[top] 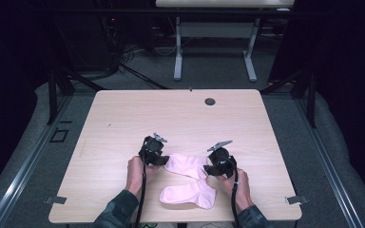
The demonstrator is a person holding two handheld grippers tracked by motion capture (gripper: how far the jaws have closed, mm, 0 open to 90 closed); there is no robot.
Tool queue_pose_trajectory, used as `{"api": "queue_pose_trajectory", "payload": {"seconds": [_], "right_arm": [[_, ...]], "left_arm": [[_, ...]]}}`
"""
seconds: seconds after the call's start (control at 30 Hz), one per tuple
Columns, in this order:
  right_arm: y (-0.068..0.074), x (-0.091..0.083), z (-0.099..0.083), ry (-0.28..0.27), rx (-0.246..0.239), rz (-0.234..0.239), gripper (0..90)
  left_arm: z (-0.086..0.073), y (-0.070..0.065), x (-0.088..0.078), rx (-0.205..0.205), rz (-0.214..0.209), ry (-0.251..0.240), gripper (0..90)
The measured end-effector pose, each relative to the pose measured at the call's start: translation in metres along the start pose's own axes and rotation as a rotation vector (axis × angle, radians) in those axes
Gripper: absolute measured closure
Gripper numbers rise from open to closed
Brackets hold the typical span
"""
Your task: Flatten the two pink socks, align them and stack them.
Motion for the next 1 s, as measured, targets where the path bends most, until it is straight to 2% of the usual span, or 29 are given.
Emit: {"api": "queue_pose_trajectory", "payload": {"seconds": [0.5, 0.63, 0.7, 0.83, 0.9, 1.0], "right_arm": [[0.006, 0.003, -0.001, 0.004, -0.023, -0.005, 63.0], [0.005, 0.004, -0.001, 0.005, -0.038, -0.015, 64.3], [0.007, 0.005, -0.003, -0.011, -0.033, -0.004, 68.5], [0.009, 0.004, -0.004, -0.006, -0.051, 0.004, 75.2], [0.011, 0.005, -0.004, -0.01, -0.052, 0.03, 81.3], [0.01, 0.004, -0.005, -0.006, -0.061, 0.038, 85.1]], "left_arm": [[-0.001, -0.002, 0.001, 0.006, -0.018, 0.006, 73.9], [-0.001, -0.005, 0.002, 0.02, -0.015, -0.001, 76.8], [-0.001, -0.006, 0.001, 0.026, -0.013, -0.005, 79.6], [-0.001, -0.007, 0.002, 0.026, -0.022, -0.01, 83.4], [-0.001, -0.008, 0.002, 0.033, -0.018, -0.011, 84.4], [-0.002, -0.008, 0.001, 0.029, -0.019, -0.021, 85.5]]}}
Point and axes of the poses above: each handheld gripper's, and its own axes: x roughly forward along the jaws, z roughly out of its top, y roughly to its left, the point moved 6 cm from there along x, roughly forward along the jaws, and after that the axes turned 11 degrees about x, right-handed, at the moved point
